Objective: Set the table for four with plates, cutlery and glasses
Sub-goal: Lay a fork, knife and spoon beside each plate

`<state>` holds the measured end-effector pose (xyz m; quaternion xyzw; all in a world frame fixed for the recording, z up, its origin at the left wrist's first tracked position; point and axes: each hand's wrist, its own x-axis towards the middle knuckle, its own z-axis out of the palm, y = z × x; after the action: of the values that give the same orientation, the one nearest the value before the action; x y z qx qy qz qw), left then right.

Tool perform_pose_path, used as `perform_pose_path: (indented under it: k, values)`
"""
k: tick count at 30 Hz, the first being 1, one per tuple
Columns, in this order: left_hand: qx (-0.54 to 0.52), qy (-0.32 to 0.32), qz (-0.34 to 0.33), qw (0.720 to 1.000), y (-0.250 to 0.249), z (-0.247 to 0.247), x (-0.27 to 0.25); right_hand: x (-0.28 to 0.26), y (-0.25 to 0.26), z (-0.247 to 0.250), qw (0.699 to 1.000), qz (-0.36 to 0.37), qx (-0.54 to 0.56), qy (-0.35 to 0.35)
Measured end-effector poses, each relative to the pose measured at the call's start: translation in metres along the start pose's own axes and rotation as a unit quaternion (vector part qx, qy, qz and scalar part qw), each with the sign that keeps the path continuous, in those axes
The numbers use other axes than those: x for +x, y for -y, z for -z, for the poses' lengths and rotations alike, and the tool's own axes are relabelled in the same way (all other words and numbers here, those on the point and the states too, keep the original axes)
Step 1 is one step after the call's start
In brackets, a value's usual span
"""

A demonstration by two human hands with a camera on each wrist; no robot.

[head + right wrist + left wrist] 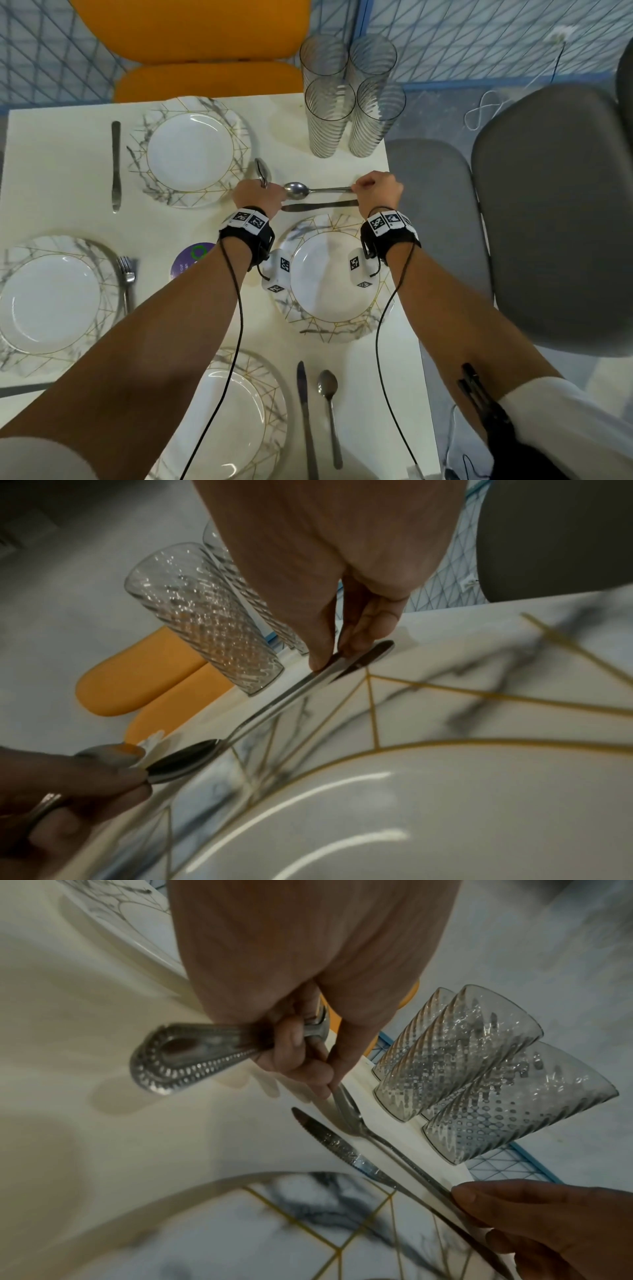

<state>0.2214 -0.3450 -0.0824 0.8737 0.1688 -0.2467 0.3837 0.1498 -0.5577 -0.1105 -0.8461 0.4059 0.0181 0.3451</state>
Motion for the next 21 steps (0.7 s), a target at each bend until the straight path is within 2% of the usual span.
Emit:
perform_pose_path:
  k: [11, 17, 21]
  values:
    - [-0.086, 0.016, -0.002, 0.996, 0.005, 0.004, -0.003, 0.0, -0.001, 0.001, 1.0, 0.01, 0.015, -0.024]
    - [-0.13, -0.004, -0.024, 0.991, 0.012, 0.019, -0.016, -0.028, 0.023, 0.011, 0.988, 0.128, 0.045, -0.079]
    - [-0.203, 0.009, -0.053, 0.978, 0.018, 0.037, -0.033, -0.063, 0.061, 0.007, 0.976, 0.179, 0.125, -0.027]
